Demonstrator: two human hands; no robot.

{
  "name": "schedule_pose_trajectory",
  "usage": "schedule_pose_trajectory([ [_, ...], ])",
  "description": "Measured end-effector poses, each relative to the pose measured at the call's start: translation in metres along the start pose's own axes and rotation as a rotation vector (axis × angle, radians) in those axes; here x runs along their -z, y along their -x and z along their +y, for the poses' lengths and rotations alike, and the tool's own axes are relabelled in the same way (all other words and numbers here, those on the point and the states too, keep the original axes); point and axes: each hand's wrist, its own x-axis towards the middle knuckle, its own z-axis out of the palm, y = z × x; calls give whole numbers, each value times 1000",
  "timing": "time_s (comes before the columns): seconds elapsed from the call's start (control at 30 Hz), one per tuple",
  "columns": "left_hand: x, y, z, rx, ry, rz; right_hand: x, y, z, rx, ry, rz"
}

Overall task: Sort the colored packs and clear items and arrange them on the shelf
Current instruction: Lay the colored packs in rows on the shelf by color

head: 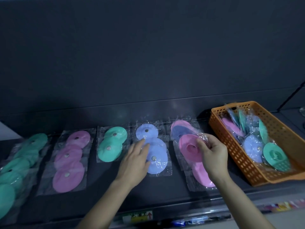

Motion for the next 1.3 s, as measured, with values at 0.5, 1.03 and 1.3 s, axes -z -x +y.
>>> schedule_pose_trajectory([
  [0.5, -35, -19, 6, -65, -54, -294, 0, 0, 3, 15, -41, 12],
  [1.03, 27, -35, 13, 713, 1636, -218, -9, 9, -5, 676, 255, -449],
  [1.3, 15, -12, -3, 753, 1739, -101, 3, 6, -3, 674, 499, -335],
])
